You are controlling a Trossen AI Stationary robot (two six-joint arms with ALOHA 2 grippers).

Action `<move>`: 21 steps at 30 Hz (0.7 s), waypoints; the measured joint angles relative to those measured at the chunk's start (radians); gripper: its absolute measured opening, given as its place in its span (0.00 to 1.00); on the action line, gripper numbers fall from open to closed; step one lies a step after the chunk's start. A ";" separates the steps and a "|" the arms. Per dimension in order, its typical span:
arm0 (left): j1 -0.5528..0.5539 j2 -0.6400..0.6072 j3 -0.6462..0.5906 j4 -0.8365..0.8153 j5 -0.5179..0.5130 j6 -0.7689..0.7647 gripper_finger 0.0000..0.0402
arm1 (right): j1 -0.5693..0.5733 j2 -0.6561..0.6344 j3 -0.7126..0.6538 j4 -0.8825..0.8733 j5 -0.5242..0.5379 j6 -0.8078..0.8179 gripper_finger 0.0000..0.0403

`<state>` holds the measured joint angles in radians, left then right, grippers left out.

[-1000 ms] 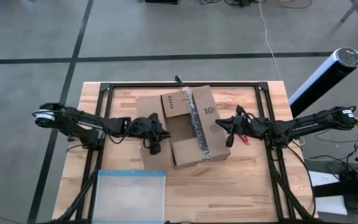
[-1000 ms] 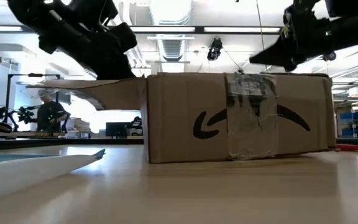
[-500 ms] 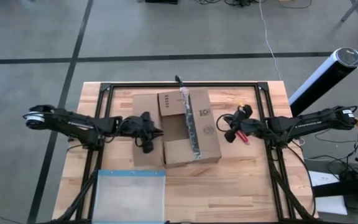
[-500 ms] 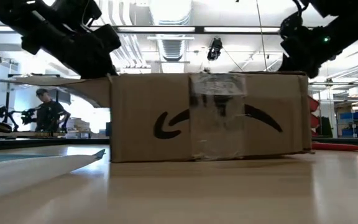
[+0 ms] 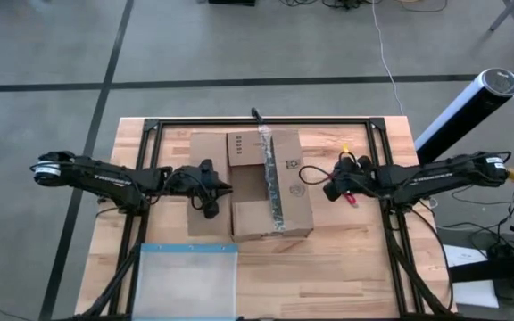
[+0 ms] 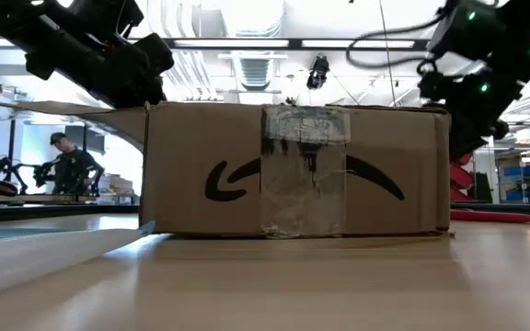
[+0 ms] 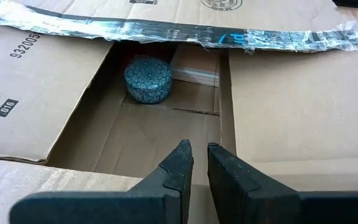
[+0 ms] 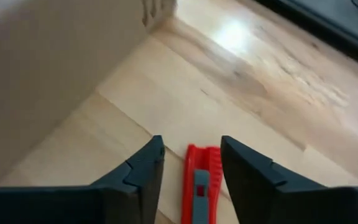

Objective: Unpack boxes
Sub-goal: Break down the box using the red cutter

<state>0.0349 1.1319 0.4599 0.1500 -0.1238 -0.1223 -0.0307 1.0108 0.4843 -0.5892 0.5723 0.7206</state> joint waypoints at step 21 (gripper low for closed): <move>0.000 0.000 0.002 0.005 0.002 -0.010 0.09 | -0.202 0.353 0.002 0.019 -0.167 0.039 0.51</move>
<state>0.0345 1.1320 0.4622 0.1555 -0.1215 -0.1326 -0.2324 1.3642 0.4865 -0.5704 0.4050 0.7601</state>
